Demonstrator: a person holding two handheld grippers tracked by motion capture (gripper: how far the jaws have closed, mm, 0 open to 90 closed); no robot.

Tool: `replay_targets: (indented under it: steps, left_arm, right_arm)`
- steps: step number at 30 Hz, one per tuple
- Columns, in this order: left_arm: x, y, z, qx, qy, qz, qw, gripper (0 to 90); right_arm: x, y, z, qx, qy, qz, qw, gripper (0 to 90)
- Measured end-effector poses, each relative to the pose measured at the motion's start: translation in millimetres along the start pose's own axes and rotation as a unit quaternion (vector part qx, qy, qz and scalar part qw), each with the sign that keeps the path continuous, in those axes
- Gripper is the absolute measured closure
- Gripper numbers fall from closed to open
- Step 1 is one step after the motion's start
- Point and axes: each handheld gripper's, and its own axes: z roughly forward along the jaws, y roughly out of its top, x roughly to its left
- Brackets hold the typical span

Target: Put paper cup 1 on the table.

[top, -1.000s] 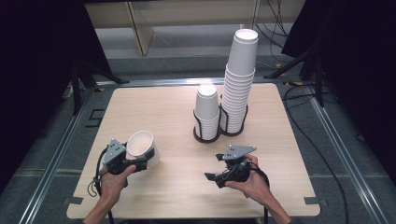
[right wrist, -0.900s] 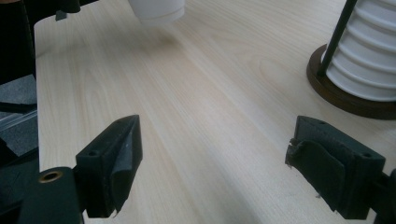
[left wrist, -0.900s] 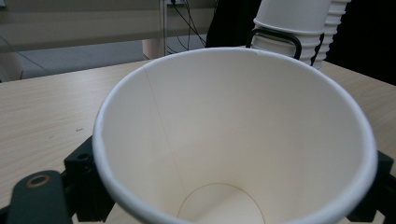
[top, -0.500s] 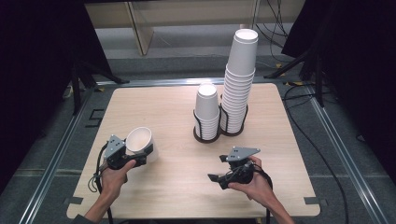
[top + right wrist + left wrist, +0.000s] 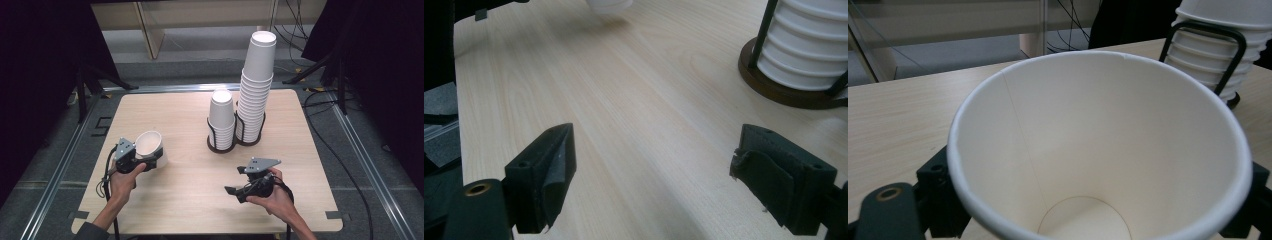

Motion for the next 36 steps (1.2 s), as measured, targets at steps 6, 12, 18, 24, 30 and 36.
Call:
replay_targets:
  steps: [6,12,18,24,30,36]
  left_arm:
    - [8.1,4.9,13.0,0.003,0.011,0.001,0.9999,12.8]
    - [17.4,8.8,25.9,0.002,0.032,0.000,0.9995,12.6]
    - [30.2,12.9,39.0,-0.003,0.054,-0.007,0.9985,12.4]
    - [41.7,13.7,55.0,-0.006,0.074,-0.013,0.9971,12.3]
    - [48.9,18.4,69.2,-0.003,0.091,-0.009,0.9958,12.2]
    - [52.4,23.4,83.1,-0.001,0.098,-0.003,0.9952,12.1]
  right_arm:
    - [-0.6,-0.4,-0.8,0.001,0.002,0.001,1.0000,17.5]
    - [-2.2,-1.1,-1.2,-0.002,-0.001,-0.003,1.0000,17.5]
    - [-3.0,-1.8,-2.1,-0.001,-0.002,0.005,1.0000,17.5]
    - [-4.3,-2.5,-2.4,0.005,0.003,0.014,0.9999,17.6]
    - [-5.4,-3.2,-1.8,0.002,-0.001,0.007,1.0000,17.6]
    - [-5.2,-3.7,-1.2,0.002,0.000,0.009,1.0000,17.6]
